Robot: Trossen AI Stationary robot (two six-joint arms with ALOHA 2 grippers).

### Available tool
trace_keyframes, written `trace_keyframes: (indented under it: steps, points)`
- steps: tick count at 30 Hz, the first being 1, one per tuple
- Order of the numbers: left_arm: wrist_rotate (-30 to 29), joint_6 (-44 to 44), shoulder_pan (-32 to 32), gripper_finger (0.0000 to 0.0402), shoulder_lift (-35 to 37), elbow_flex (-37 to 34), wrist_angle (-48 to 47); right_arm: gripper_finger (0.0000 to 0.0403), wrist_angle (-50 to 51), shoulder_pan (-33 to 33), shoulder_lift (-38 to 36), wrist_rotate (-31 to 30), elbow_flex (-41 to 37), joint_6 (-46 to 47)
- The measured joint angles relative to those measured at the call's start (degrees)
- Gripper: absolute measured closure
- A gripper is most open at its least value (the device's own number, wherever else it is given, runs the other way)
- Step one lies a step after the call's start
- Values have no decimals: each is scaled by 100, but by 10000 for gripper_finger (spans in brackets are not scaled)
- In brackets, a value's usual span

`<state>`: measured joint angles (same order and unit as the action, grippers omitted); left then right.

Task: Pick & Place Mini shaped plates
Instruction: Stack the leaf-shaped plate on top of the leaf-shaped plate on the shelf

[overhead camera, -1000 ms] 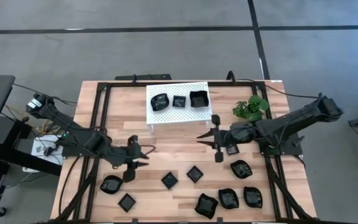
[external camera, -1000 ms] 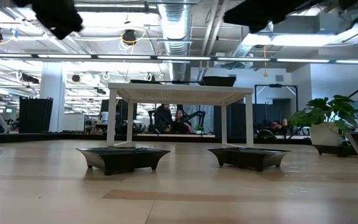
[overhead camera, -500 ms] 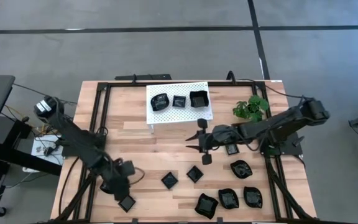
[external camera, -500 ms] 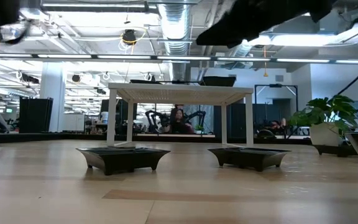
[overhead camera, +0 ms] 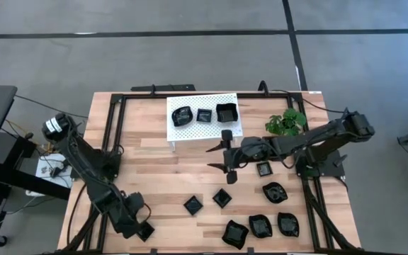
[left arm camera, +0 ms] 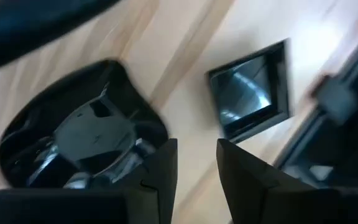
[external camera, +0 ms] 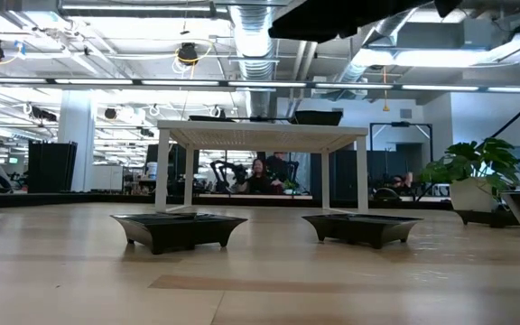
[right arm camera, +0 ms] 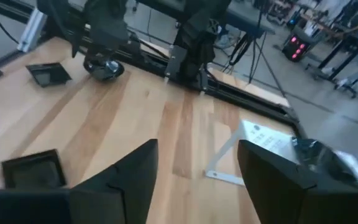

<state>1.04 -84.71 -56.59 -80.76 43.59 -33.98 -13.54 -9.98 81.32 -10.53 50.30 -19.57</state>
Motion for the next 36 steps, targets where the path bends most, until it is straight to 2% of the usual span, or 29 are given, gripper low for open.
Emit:
trace_keyframes:
  steps: [16,20,25,32,36]
  points:
    - [54,36,-55,290,-787,-4,-72,187,-68,341,0,16,-2,-52]
    - [68,45,-55,319,-767,0,-86,189,-69,336,0,18,-2,-52]
    - [77,213,-53,388,-747,17,-113,189,-70,328,0,18,-2,-48]
    - [-113,439,12,395,-476,167,-301,189,-64,325,0,20,-4,-31]
    - [-399,1009,287,397,-225,517,-1006,189,-16,325,0,20,-7,135]
